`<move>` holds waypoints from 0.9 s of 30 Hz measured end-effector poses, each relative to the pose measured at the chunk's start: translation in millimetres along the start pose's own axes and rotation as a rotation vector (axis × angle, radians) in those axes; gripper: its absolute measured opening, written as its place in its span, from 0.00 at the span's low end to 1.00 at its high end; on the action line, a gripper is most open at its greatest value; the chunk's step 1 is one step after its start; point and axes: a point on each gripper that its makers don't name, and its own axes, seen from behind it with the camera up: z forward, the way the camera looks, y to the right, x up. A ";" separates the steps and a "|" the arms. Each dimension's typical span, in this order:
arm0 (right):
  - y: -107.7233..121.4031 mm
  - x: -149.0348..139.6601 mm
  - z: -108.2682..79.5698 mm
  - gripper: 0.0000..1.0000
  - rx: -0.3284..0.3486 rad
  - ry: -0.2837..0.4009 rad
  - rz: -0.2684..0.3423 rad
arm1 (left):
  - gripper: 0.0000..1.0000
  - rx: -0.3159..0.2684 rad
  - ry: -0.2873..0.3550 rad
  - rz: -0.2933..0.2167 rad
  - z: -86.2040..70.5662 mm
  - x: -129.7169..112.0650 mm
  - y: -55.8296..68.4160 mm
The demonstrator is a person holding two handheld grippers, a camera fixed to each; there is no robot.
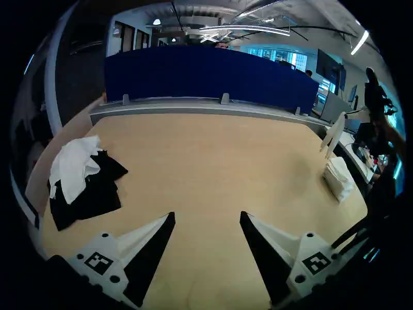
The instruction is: Fold towel
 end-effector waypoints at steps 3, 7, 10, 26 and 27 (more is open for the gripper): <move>13.6 -7.6 0.2 0.05 -0.006 -0.008 0.013 | 0.93 0.005 -0.004 -0.005 1.5 0.6 1.0; 25.7 -17.0 1.9 0.05 -0.012 -0.021 0.020 | 0.93 0.008 -0.007 -0.002 3.1 1.1 3.8; 31.4 -23.4 3.5 0.05 -0.013 -0.030 0.022 | 0.93 0.008 -0.010 0.005 3.6 1.2 7.2; 38.2 -75.8 -19.0 0.05 -0.037 -0.093 0.056 | 0.93 -0.008 -0.015 0.024 3.0 4.3 21.7; 38.3 -82.0 -22.7 0.05 -0.041 -0.099 0.063 | 0.93 -0.009 -0.015 0.025 2.7 4.2 22.4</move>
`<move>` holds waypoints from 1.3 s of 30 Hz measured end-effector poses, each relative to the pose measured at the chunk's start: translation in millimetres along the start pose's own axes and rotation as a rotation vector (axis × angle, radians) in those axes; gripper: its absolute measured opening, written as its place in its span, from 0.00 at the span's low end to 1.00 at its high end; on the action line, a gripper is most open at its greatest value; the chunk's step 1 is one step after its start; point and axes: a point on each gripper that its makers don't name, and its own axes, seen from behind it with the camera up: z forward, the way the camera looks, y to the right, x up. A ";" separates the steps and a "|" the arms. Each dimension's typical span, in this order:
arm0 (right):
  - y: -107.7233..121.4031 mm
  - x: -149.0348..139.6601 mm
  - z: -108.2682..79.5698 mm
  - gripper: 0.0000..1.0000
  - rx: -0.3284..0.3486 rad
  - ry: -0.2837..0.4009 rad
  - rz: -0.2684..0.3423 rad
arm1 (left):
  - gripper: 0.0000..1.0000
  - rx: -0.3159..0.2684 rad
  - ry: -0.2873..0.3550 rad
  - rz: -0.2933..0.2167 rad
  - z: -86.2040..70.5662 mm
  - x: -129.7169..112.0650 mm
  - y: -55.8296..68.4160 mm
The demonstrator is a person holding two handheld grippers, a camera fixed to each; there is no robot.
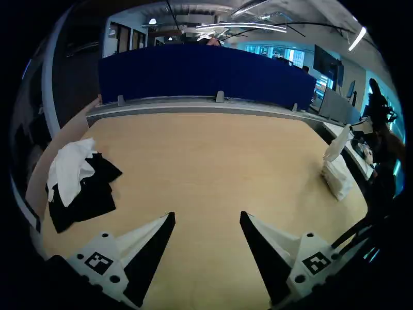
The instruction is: Fold towel
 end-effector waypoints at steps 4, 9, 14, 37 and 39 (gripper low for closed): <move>2.7 -28.8 -10.7 0.05 -0.019 -0.029 0.029 | 0.93 -0.006 -0.001 0.004 -0.9 -0.2 2.4; 7.5 -67.9 -21.4 0.05 -0.047 -0.072 0.070 | 0.93 -0.013 -0.003 0.010 -2.0 -1.3 5.5; 12.2 -99.0 -27.7 0.05 -0.074 -0.104 0.112 | 0.93 -0.016 -0.006 0.017 -3.2 -4.4 7.4; 17.0 -215.1 -1.0 0.05 -0.164 -0.299 0.301 | 0.93 0.007 -0.010 0.022 -6.9 -5.3 -0.3; 16.4 -222.9 1.9 0.05 -0.170 -0.310 0.322 | 0.93 0.008 -0.013 0.022 -6.2 -6.4 -0.7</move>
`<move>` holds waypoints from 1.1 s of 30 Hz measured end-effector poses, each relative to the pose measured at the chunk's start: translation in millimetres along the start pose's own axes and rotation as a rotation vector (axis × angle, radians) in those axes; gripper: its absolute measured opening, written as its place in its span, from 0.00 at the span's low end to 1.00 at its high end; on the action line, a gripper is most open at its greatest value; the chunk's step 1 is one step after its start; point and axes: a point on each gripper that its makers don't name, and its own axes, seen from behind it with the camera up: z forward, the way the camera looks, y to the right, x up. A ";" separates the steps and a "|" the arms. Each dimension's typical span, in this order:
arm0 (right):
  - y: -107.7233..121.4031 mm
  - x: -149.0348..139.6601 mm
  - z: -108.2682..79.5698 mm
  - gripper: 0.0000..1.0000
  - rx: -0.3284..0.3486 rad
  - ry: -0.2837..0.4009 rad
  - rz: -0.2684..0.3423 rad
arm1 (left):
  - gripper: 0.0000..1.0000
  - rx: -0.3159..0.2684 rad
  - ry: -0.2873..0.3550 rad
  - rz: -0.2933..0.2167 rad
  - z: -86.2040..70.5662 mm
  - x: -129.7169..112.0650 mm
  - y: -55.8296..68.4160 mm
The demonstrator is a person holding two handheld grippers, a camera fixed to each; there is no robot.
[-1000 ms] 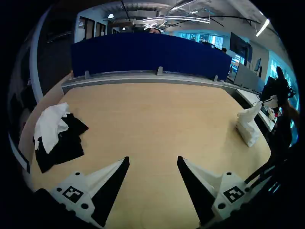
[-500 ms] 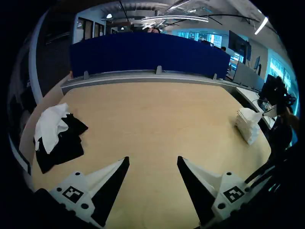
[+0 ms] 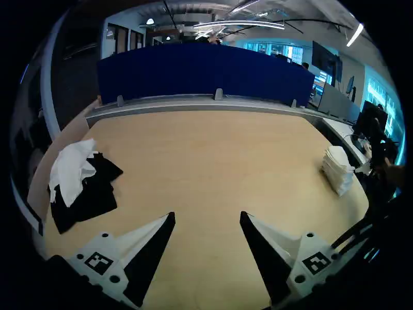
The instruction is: Fold towel
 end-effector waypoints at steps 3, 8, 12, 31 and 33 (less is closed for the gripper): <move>0.0 -5.3 5.3 0.05 -0.004 -0.004 0.024 | 0.93 0.001 -0.002 0.002 0.8 -1.0 -0.6; 1.4 -6.8 9.4 0.06 -0.018 -0.002 0.041 | 0.93 0.000 -0.003 0.006 0.7 -0.5 0.0; 1.8 -5.2 9.6 0.09 -0.029 0.001 0.045 | 0.93 -0.003 -0.002 0.009 0.5 1.1 1.4; -0.9 -0.3 -21.3 0.74 -0.062 0.080 0.034 | 0.93 -0.017 0.005 0.010 0.9 2.4 3.9; -4.5 4.5 -24.1 0.77 -0.058 0.095 0.028 | 0.93 -0.018 0.005 0.008 1.0 1.6 4.3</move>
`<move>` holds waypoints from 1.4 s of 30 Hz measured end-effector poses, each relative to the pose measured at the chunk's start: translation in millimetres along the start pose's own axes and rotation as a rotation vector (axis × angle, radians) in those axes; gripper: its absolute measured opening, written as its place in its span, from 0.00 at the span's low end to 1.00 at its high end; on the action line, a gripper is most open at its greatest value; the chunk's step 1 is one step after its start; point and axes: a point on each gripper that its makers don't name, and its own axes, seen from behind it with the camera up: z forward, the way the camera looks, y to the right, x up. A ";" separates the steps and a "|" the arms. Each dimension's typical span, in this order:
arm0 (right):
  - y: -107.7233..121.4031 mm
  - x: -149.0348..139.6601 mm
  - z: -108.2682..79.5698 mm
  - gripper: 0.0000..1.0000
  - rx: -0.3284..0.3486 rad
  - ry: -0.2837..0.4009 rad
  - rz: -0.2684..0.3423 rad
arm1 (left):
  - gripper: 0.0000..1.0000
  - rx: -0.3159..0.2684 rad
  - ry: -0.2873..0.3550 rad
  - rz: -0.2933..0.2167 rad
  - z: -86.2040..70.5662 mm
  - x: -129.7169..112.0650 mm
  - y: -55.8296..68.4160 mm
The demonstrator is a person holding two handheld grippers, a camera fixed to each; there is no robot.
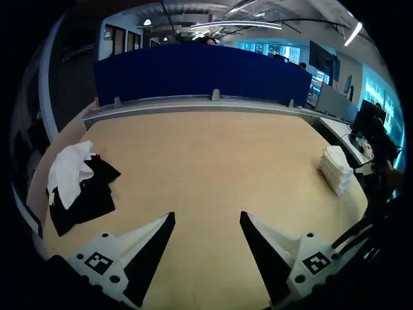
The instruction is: Fold towel
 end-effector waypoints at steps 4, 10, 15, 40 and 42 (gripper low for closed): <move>-11.9 15.4 -2.2 0.93 0.023 0.036 -0.010 | 0.93 0.001 0.001 -0.002 -0.8 -1.2 -0.2; -32.2 39.9 0.3 0.99 0.061 0.076 -0.023 | 0.93 0.009 0.005 -0.009 -4.0 -1.0 -3.0; -49.7 54.4 3.1 1.00 0.092 0.091 -0.032 | 0.93 0.016 0.009 -0.019 -6.0 -0.3 -6.6; -82.0 16.0 26.5 1.00 0.129 0.023 -0.067 | 0.93 0.039 0.011 -0.024 -7.7 -0.7 -18.5; -81.2 10.5 27.4 1.00 0.127 0.016 -0.072 | 0.93 0.040 0.011 -0.023 -8.3 -0.5 -18.8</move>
